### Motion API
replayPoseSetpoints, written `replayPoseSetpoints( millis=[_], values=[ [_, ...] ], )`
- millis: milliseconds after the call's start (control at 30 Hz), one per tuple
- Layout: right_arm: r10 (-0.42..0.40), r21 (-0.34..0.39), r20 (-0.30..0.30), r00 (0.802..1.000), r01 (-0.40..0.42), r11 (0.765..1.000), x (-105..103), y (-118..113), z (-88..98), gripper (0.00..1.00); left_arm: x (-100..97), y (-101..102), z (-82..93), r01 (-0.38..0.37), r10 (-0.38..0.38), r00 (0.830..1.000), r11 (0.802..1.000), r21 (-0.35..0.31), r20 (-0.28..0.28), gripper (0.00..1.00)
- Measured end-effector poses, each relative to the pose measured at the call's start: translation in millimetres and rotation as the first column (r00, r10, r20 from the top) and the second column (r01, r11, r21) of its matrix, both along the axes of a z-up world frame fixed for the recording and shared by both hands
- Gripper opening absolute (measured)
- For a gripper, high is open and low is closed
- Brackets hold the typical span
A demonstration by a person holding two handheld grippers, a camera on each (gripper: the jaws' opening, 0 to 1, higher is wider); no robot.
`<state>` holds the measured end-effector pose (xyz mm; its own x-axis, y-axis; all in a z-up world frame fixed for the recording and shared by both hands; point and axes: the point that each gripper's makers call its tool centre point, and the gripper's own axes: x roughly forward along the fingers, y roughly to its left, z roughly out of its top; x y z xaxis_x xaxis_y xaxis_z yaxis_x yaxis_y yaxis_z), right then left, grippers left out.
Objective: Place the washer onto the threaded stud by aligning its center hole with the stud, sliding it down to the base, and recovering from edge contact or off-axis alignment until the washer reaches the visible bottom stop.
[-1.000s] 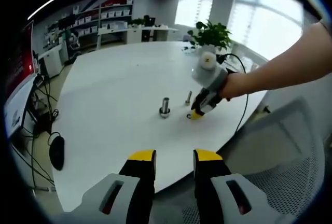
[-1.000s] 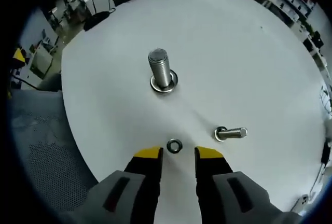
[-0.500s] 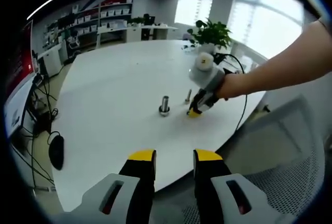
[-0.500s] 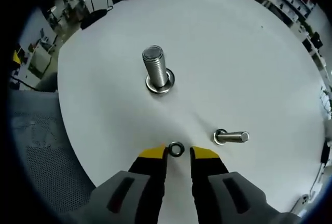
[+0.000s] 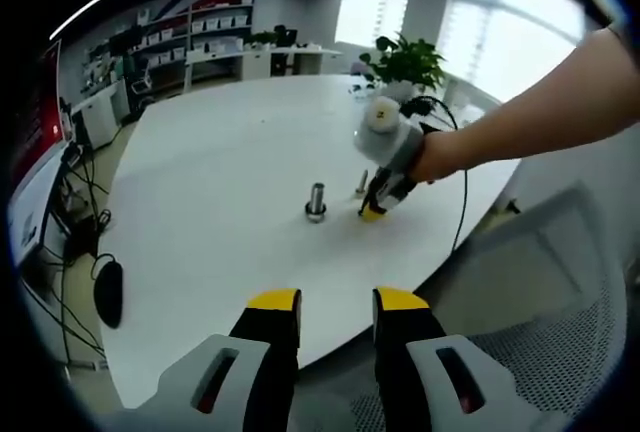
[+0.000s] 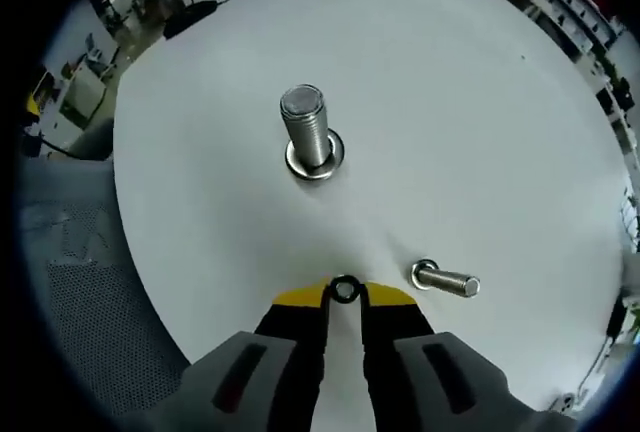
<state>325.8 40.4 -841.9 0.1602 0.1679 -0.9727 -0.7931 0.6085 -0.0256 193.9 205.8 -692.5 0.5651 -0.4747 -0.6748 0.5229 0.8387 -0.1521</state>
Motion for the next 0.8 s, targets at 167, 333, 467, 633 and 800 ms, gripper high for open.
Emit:
replayPoseSetpoints(
  millis=[167,333,467,633,800],
  values=[
    [0.014,-0.020,0.013,1.000,-0.014,1.000,-1,-1,-0.1,0.15,0.4,1,0.4,-0.006,0.006,1.000,1.000,0.001,0.002,0.27],
    [-0.025,0.031,0.053,0.998,0.023,0.999,-3,-2,2.4,0.14,0.6,1,0.7,-0.008,0.008,1.000,1.000,0.004,0.005,0.27],
    [-0.047,0.061,0.077,0.996,0.042,0.997,-4,-3,2.2,0.14,0.5,2,0.4,-0.008,0.008,1.000,1.000,0.008,0.006,0.27],
    [-0.044,0.059,0.085,0.995,0.039,0.997,-11,-4,2.4,0.14,-0.1,1,0.2,-0.003,0.003,1.000,1.000,0.009,0.005,0.27],
    [-0.022,0.040,0.099,0.995,0.019,0.999,-17,-8,4.4,0.13,0.0,1,0.6,-0.002,0.002,1.000,1.000,0.009,0.007,0.27]
  ],
)
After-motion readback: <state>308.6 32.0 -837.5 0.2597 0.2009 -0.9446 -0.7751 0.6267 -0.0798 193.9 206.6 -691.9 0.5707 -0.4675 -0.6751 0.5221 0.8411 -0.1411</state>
